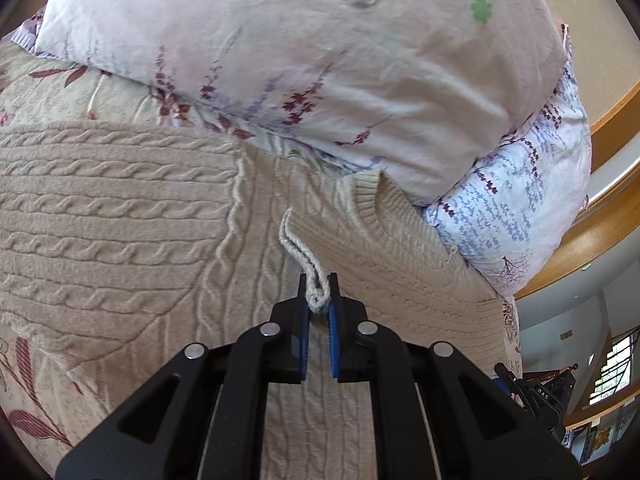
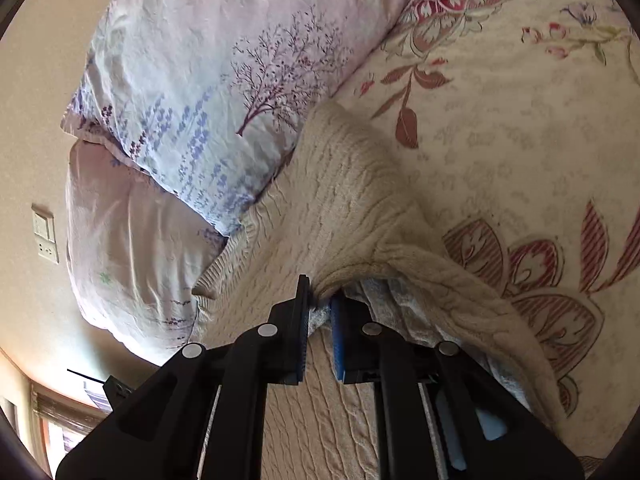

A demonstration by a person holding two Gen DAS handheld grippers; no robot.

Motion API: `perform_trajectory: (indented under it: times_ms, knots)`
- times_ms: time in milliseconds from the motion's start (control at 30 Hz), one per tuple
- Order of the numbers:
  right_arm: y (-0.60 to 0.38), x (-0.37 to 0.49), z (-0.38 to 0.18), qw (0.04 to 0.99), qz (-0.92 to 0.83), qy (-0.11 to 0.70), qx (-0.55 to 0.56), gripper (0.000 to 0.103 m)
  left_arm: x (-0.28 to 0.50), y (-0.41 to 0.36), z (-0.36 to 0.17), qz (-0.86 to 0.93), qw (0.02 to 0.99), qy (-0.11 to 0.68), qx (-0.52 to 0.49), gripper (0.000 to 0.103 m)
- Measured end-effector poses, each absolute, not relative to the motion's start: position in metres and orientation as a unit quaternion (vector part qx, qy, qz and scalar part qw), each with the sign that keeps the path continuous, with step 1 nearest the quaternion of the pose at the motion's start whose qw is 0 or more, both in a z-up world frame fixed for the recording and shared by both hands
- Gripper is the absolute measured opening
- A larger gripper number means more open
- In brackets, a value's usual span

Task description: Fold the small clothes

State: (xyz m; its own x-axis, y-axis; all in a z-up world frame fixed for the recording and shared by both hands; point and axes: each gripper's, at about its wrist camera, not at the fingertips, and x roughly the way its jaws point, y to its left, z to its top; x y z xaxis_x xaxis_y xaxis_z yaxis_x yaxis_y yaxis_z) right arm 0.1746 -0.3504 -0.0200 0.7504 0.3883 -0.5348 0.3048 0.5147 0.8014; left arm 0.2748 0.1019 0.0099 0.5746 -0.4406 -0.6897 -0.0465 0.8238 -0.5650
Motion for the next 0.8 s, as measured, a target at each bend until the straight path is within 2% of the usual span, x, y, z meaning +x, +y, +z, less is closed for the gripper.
perform_trajectory:
  times_ms: [333, 567, 600, 667, 733, 800]
  knots:
    - [-0.372, 0.166, -0.024, 0.785, -0.005, 0.334, 0.522, 0.011, 0.268, 0.108, 0.006, -0.115, 0.852, 0.441, -0.256, 0.007]
    - [-0.361, 0.161, -0.023, 0.809, -0.034, 0.341, 0.478, 0.008, 0.271, 0.110, -0.002, -0.097, 0.863, 0.440, -0.230, 0.008]
    - [-0.361, 0.161, -0.021, 0.810, -0.031, 0.349, 0.471, 0.009, 0.270, 0.109, -0.002, -0.095, 0.864, 0.439, -0.225, 0.008]
    - [-0.359, 0.157, -0.015, 0.811, -0.027, 0.362, 0.458, 0.019, 0.270, 0.107, -0.001, -0.095, 0.867, 0.439, -0.218, 0.010]
    - [-0.353, 0.149, -0.002, 0.827, -0.019, 0.361, 0.431, 0.036, 0.268, 0.109, -0.001, -0.100, 0.864, 0.440, -0.224, 0.012]
    - [-0.344, 0.142, 0.013, 0.848, -0.003, 0.352, 0.396, 0.038, 0.266, 0.116, 0.000, -0.105, 0.856, 0.442, -0.248, 0.014]
